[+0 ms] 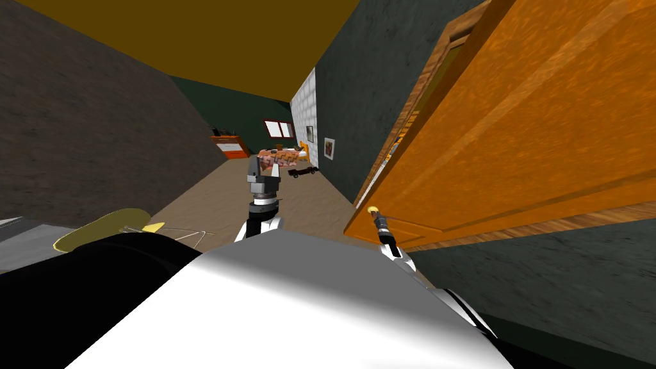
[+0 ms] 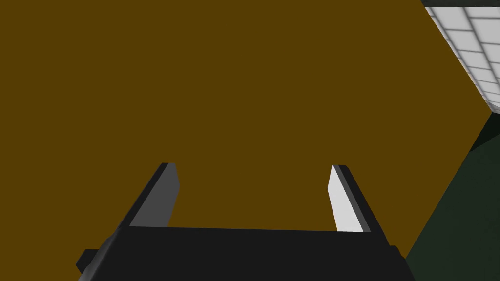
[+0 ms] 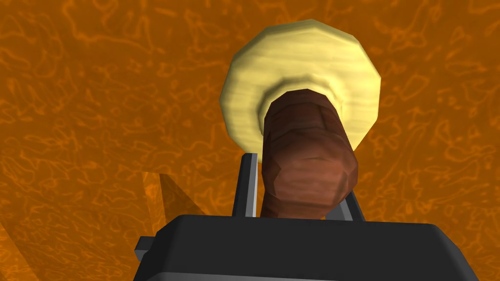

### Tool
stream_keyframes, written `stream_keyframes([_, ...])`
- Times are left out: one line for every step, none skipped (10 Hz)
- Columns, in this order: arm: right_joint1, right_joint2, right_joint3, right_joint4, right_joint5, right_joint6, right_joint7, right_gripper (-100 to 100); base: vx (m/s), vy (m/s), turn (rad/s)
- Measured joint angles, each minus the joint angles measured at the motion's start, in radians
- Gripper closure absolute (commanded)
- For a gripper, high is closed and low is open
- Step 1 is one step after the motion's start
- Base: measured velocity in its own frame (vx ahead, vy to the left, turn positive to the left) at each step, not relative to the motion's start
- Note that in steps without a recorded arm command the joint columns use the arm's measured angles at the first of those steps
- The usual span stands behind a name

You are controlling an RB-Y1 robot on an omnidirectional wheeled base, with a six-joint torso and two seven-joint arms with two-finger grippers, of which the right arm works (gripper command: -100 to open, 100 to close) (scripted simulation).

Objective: Pull the door open

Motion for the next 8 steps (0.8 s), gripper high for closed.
stream_keyframes([0.007,-0.010,0.013,-0.011,0.004,-0.003,-0.009,100,-0.203,-0.073,0.031])
stream_keyframes([0.017,-0.017,0.026,-0.023,0.008,-0.005,-0.018,100,-0.197,-0.100,0.053])
stream_keyframes([0.024,-0.023,0.041,-0.031,0.013,-0.011,-0.028,100,-0.174,-0.098,0.038])
stream_keyframes([0.026,-0.027,0.055,-0.030,0.017,-0.021,-0.037,100,-0.181,-0.080,0.035])
stream_keyframes([0.026,-0.032,0.066,-0.030,0.021,-0.029,-0.047,100,-0.083,-0.031,0.013])
stream_keyframes([0.028,-0.031,0.069,-0.029,0.022,-0.030,-0.049,100,-0.147,-0.038,0.022])
stream_keyframes([0.020,-0.032,0.077,-0.022,0.025,-0.035,-0.053,100,-0.200,-0.071,0.030])
stream_keyframes([0.014,-0.034,0.083,-0.023,0.027,-0.038,-0.056,100,-0.198,-0.083,0.038])
